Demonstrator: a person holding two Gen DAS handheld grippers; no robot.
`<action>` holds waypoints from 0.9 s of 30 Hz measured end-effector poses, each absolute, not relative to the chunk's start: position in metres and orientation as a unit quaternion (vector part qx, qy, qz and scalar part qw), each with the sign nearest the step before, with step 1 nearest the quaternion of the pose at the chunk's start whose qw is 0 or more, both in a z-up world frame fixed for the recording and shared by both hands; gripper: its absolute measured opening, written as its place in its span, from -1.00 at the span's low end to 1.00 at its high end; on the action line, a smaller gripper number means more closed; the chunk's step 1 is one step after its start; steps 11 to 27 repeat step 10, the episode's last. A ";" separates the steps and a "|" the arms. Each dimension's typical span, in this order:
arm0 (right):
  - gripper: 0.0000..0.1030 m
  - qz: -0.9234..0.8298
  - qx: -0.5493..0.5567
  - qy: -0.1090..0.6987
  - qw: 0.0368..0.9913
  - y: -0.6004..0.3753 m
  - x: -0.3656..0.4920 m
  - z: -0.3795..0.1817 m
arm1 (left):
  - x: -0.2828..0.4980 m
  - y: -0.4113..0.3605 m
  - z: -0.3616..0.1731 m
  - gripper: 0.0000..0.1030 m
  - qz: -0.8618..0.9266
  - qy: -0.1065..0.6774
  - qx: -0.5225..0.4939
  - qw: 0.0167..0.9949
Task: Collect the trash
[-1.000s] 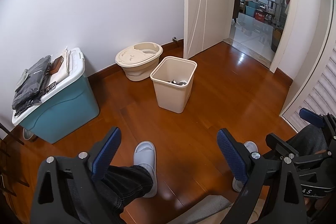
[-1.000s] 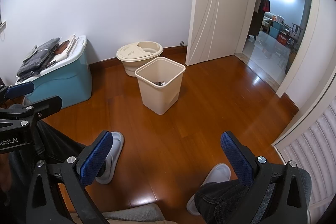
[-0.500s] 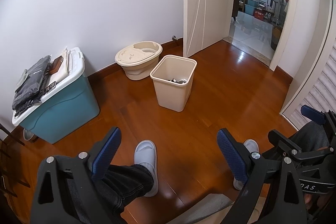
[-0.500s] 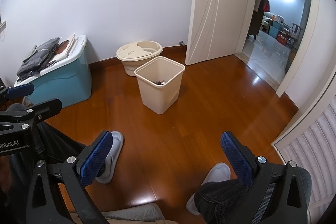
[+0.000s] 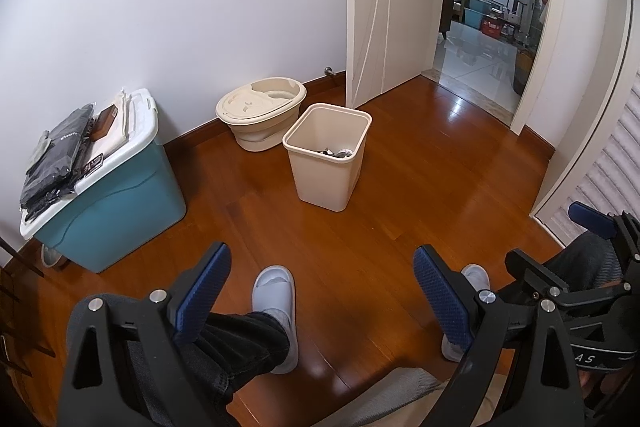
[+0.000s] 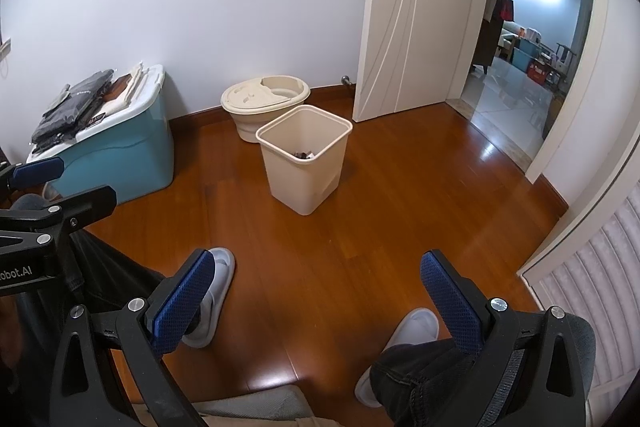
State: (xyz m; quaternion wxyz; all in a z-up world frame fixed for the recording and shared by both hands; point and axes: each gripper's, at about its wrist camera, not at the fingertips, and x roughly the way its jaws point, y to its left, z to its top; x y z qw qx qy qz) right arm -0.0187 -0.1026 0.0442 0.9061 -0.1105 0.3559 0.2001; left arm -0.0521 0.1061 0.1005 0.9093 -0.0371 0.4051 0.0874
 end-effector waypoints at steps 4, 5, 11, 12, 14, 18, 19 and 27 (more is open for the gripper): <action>1.00 0.199 -0.109 0.357 0.906 -0.103 -0.019 0.043 | -0.059 0.110 0.100 0.81 0.092 0.394 -0.055 0.913; 1.00 0.199 -0.109 0.358 0.906 -0.104 -0.020 0.043 | -0.061 0.109 0.100 0.81 0.098 0.389 -0.052 0.914; 1.00 0.197 -0.106 0.362 0.905 -0.107 -0.018 0.040 | -0.062 0.109 0.099 0.88 0.102 0.387 -0.053 0.915; 1.00 0.197 -0.106 0.362 0.905 -0.107 -0.018 0.040 | -0.062 0.109 0.099 0.88 0.102 0.387 -0.053 0.915; 1.00 0.197 -0.106 0.362 0.905 -0.107 -0.018 0.040 | -0.062 0.109 0.099 0.88 0.102 0.387 -0.053 0.915; 1.00 0.197 -0.106 0.362 0.905 -0.107 -0.018 0.040 | -0.062 0.109 0.099 0.88 0.102 0.387 -0.053 0.915; 1.00 0.197 -0.106 0.362 0.905 -0.107 -0.018 0.040 | -0.062 0.109 0.099 0.88 0.102 0.387 -0.053 0.915; 1.00 0.197 -0.106 0.362 0.905 -0.107 -0.018 0.040 | -0.062 0.109 0.099 0.88 0.102 0.387 -0.053 0.915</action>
